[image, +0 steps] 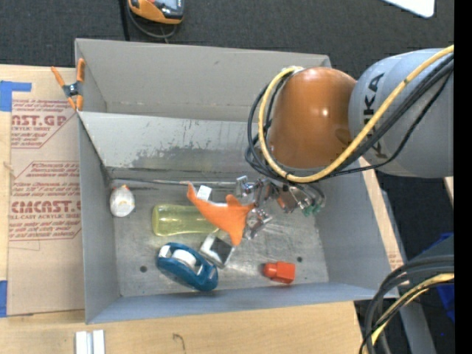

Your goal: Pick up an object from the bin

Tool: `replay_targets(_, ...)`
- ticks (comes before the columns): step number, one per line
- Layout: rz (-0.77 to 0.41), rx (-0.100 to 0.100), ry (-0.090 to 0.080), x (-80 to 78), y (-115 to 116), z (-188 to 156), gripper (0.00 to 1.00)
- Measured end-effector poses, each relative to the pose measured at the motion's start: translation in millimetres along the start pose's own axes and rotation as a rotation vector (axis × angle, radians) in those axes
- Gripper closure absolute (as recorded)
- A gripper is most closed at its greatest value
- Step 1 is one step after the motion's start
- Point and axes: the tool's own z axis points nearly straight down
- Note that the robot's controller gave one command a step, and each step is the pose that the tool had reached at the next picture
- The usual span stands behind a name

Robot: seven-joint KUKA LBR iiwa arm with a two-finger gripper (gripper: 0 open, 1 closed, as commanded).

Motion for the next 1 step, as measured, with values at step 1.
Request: replay_targets(1, 0.016, -0.001, 0.003, -3.5, 4.9, -26.0, 1.0)
